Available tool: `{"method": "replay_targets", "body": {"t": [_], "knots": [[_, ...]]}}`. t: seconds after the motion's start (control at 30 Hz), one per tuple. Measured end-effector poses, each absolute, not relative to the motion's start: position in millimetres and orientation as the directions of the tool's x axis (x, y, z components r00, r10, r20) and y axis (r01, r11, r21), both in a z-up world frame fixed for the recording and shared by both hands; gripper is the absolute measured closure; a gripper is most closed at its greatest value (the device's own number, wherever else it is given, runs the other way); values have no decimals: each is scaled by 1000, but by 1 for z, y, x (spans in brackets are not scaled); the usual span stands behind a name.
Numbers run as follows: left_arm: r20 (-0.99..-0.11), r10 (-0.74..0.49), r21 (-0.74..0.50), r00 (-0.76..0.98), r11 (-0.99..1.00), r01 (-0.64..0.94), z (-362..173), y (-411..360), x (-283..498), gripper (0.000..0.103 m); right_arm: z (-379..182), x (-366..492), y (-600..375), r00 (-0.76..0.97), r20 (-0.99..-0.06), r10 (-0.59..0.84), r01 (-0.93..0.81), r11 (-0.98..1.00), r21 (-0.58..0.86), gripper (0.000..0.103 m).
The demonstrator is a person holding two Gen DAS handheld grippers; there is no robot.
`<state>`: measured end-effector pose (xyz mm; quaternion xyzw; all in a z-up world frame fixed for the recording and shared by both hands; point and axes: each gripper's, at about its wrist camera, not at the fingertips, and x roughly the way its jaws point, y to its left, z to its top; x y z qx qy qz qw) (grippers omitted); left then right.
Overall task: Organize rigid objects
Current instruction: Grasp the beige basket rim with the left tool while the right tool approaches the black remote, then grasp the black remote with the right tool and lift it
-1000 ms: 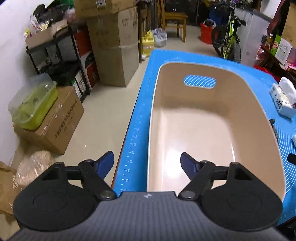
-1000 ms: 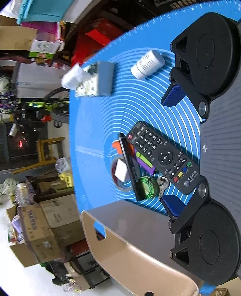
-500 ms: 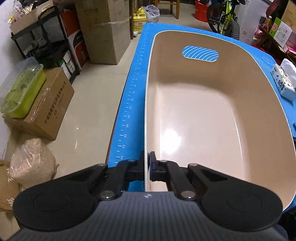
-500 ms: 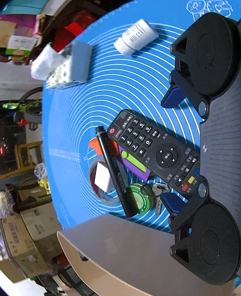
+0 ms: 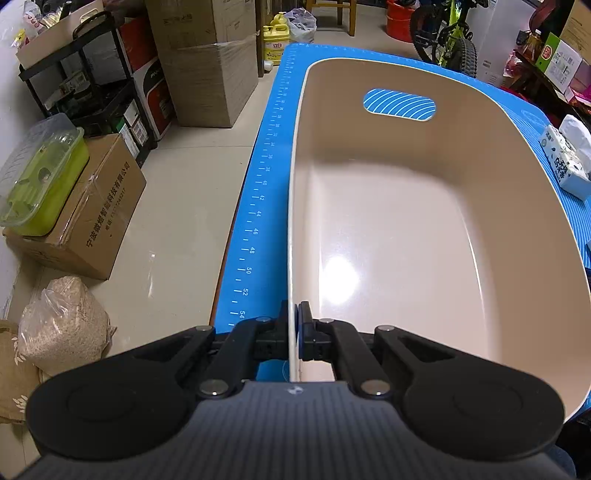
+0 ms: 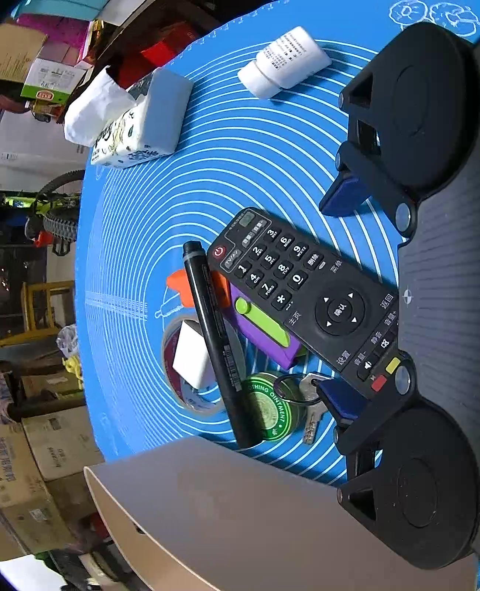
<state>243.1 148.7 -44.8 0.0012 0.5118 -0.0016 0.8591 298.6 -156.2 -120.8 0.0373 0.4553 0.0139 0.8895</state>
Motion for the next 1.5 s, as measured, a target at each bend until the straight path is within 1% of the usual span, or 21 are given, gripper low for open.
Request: {"method": "replay_targets", "body": {"t": [0.03, 0.07, 0.1, 0.13, 0.2, 0.23, 0.3, 0.43, 0.5, 0.53, 0.63, 0.73, 0.87, 0.9, 1.07, 1.23, 1.5], "knots": [[-879, -2, 0, 476, 1000, 4, -45, 149, 243, 99, -119, 298, -158, 589, -806, 64, 13, 996, 89, 17], [-879, -3, -1, 476, 1000, 4, -45, 149, 243, 99, -117, 297, -160, 592, -802, 78, 14, 994, 107, 28], [-879, -4, -2, 476, 1000, 4, -45, 149, 243, 99, -114, 296, -162, 594, -799, 94, 13, 992, 127, 34], [-879, -4, -2, 476, 1000, 4, -45, 150, 243, 99, -112, 297, -166, 584, -804, 107, 25, 989, 149, 36], [-879, -3, -1, 476, 1000, 5, -45, 150, 244, 99, -110, 295, -174, 577, -804, 143, 40, 978, 202, 44], [-879, -3, -1, 476, 1000, 5, -45, 150, 243, 99, -109, 294, -179, 576, -801, 162, 49, 971, 232, 46], [-879, -4, -2, 477, 1000, 6, -45, 151, 243, 99, -106, 289, -185, 582, -792, 184, 54, 963, 264, 56], [-879, -4, -3, 477, 1000, 4, -46, 150, 243, 99, -98, 285, -188, 586, -793, 168, 41, 971, 237, 61], [-879, -6, -5, 478, 1000, 3, -46, 150, 243, 99, -98, 289, -188, 578, -806, 126, 58, 979, 194, 66], [-878, -7, -6, 478, 1000, 3, -46, 150, 243, 99, -101, 290, -188, 570, -816, 97, 69, 984, 165, 66], [-878, -10, -9, 478, 1000, 5, -47, 149, 243, 98, -105, 292, -197, 567, -815, 117, 86, 976, 199, 67], [-878, -10, -8, 478, 1000, 6, -47, 149, 243, 99, -105, 294, -195, 568, -814, 123, 70, 978, 197, 67], [-878, -12, -12, 478, 1000, 4, -47, 148, 244, 99, -103, 291, -192, 581, -802, 137, 79, 972, 223, 74], [-878, -13, -13, 478, 1000, 4, -47, 148, 244, 98, -101, 289, -190, 588, -799, 127, 77, 974, 211, 74], [-878, -15, -15, 478, 1000, 4, -46, 149, 244, 99, -91, 282, -192, 615, -780, 115, 76, 976, 205, 74], [-878, -15, -16, 478, 1000, 3, -46, 149, 244, 99, -66, 275, -196, 662, -740, 122, 63, 974, 217, 74], [-879, -15, -16, 477, 1000, 3, -46, 148, 244, 99, -9, 273, -174, 738, -632, 237, -56, 954, 293, 74]]}}
